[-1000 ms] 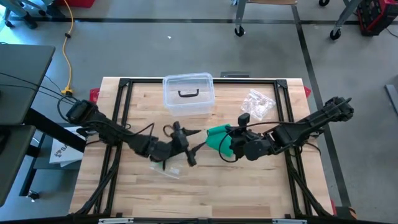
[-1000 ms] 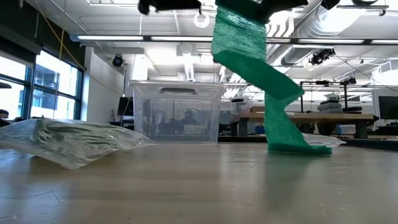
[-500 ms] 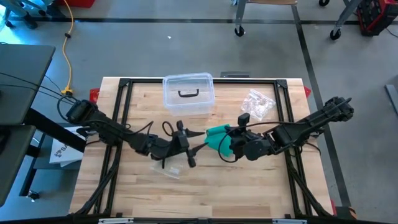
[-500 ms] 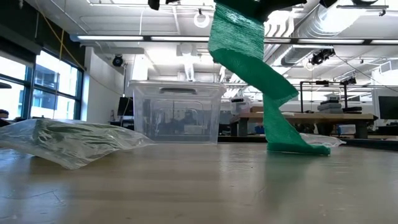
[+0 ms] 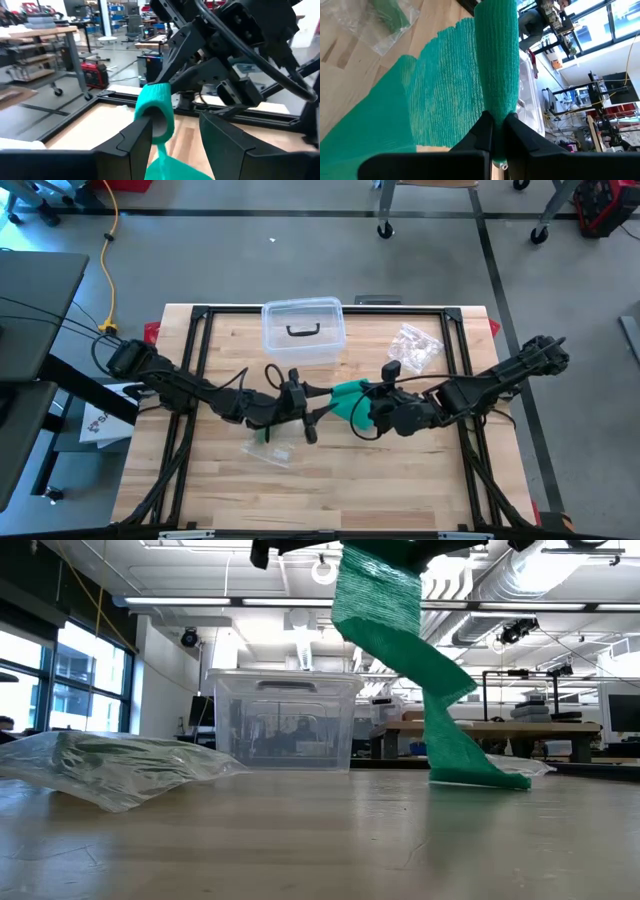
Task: Roll bandage
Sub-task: Roll the dark green bandage
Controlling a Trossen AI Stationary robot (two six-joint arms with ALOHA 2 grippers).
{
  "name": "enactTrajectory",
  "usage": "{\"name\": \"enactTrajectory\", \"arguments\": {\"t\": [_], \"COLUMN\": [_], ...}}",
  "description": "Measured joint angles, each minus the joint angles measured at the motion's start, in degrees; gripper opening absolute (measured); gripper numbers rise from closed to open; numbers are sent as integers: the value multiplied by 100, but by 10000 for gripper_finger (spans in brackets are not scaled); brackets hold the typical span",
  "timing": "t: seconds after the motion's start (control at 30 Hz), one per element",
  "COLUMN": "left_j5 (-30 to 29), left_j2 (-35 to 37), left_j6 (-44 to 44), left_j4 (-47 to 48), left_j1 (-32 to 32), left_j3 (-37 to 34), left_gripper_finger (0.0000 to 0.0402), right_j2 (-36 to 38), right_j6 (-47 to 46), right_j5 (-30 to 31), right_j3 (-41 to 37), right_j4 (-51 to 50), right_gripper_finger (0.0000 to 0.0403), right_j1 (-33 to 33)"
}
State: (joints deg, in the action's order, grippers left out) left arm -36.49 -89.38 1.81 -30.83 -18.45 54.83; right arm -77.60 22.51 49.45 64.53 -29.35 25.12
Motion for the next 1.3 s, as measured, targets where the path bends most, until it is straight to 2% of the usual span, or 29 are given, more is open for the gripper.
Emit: {"name": "enactTrajectory", "arguments": {"t": [0.1,0.4,0.5,0.6,0.7,0.9,1.0,1.07,1.17,1.23,1.3], "left_j5": [175,187,173,145,46,-1005,-1207,-1206,-1123,-749,-53], "left_j2": [0,2,2,2,2,103,275,406,590,714,852], "left_j6": [170,415,414,410,271,-358,-810,-1135,-1705,-2028,-2238], "left_j4": [0,4,9,15,0,-16,-51,-96,-334,-456,-513], "left_j1": [75,159,158,161,111,-138,-326,-447,-663,-832,-1004], "left_j3": [0,0,0,0,0,0,0,0,0,0,0], "left_gripper_finger": [160,150,117,60,12,7,6,6,6,6,6], "right_j2": [0,0,0,0,1,419,785,1044,1364,1526,1670], "right_j6": [141,329,305,235,122,-156,-258,-470,-788,-1048,-1353], "right_j5": [2,-207,-280,-325,-292,54,24,-299,-1117,-1345,-1344], "right_j3": [-2,-4,-4,-4,-4,-4,-4,-2,-139,-446,-918], "right_j4": [107,382,390,394,427,382,337,299,221,264,503], "right_gripper_finger": [16,17,21,33,62,155,188,196,198,199,199], "right_j1": [0,0,0,4,3,322,611,775,935,972,977]}}
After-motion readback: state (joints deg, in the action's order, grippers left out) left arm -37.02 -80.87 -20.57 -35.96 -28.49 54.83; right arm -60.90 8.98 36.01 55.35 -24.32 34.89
